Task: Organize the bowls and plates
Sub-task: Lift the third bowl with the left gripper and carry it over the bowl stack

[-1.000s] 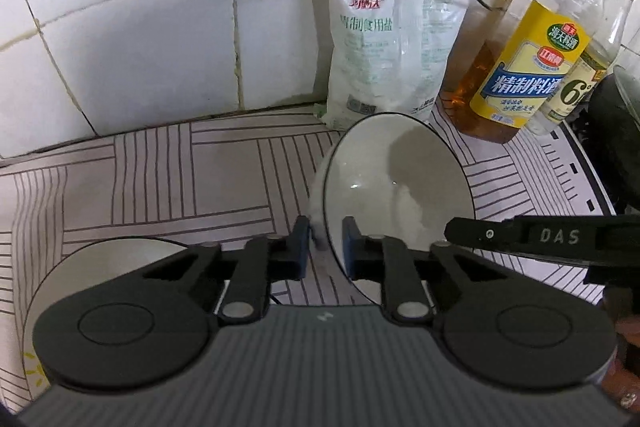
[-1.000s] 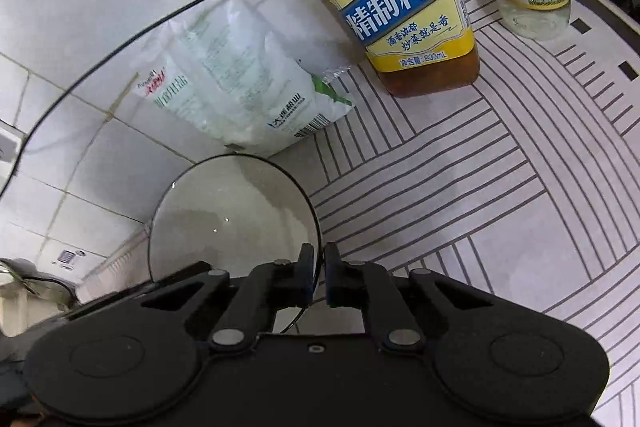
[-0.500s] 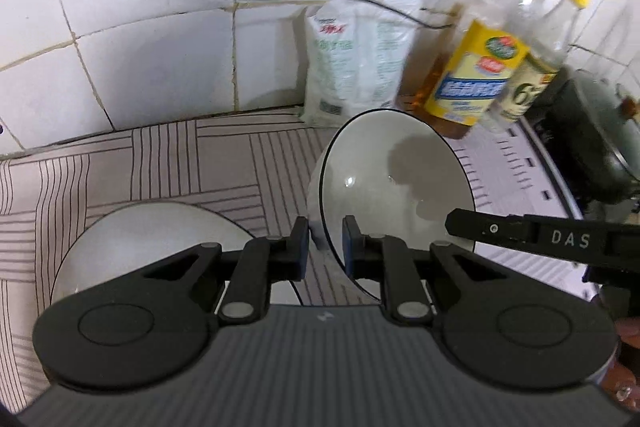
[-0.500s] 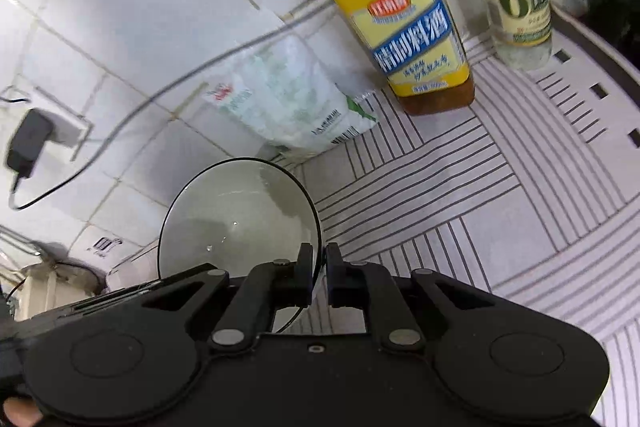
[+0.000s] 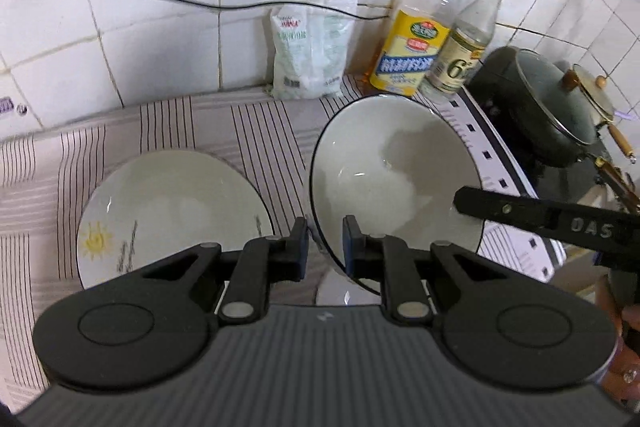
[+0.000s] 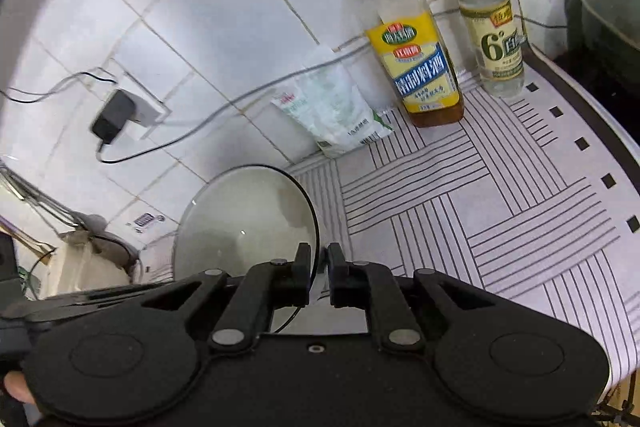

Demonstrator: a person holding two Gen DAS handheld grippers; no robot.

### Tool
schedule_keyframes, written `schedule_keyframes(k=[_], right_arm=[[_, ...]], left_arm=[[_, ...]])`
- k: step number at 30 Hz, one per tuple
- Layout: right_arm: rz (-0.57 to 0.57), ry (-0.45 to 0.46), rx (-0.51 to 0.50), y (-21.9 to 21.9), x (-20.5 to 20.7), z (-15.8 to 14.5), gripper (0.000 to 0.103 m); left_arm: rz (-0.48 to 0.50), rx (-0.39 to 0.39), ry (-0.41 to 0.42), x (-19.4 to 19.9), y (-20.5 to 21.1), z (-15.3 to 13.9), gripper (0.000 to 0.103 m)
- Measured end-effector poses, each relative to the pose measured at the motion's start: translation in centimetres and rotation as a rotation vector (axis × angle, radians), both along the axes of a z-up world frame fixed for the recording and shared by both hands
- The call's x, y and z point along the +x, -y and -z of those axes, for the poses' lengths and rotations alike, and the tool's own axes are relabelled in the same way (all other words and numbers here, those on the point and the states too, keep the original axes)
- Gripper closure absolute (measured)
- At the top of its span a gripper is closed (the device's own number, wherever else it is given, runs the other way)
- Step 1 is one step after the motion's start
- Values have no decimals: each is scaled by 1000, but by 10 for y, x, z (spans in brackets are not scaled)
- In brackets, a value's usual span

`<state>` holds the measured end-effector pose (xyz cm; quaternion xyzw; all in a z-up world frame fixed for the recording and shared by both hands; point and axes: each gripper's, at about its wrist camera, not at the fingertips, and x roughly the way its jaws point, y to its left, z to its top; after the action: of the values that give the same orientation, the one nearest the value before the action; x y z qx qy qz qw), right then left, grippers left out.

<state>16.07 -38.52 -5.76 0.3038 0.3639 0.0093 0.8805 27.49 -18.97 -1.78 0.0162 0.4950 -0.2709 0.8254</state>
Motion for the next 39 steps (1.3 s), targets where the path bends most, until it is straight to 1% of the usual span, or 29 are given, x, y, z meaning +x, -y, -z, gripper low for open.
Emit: schedule_keyframes(k=[2, 5, 9, 13, 17, 20, 24, 25, 31, 36, 39], right_arm=[[-2, 23, -8, -3, -12, -5, 90], [-3, 22, -20, -9, -24, -3, 90], [-9, -15, -47, -19, -35, 11, 90], [-13, -47, -46, -21, -39, 29, 90], [-24, -64, -108, -30, -39, 34, 90], [-25, -59, -148, -33, -43, 33, 90], [-45, -56, -236, -39, -45, 32, 90], [-45, -57, -251, -40, -45, 32, 90], [-61, -59, -343, -46, -46, 34, 90], [-78, -54, -371, -50, -44, 40, 91], [-86, -57, -413, -54, -42, 44, 91]], left_arm=[[3, -8, -2, -10, -4, -2, 87], [7, 10, 0, -24, -7, 2, 87], [6, 31, -41, -34, -10, 15, 87], [1, 54, -80, -36, -9, 32, 87], [6, 72, -95, -41, -6, 43, 87], [18, 76, -107, -44, -4, 47, 87], [67, 138, -46, -55, 8, 49, 87], [70, 144, -43, -56, 11, 49, 87], [71, 147, -88, -55, 15, 57, 87], [61, 162, -130, -53, 15, 69, 84], [61, 159, -142, -52, 16, 71, 84]])
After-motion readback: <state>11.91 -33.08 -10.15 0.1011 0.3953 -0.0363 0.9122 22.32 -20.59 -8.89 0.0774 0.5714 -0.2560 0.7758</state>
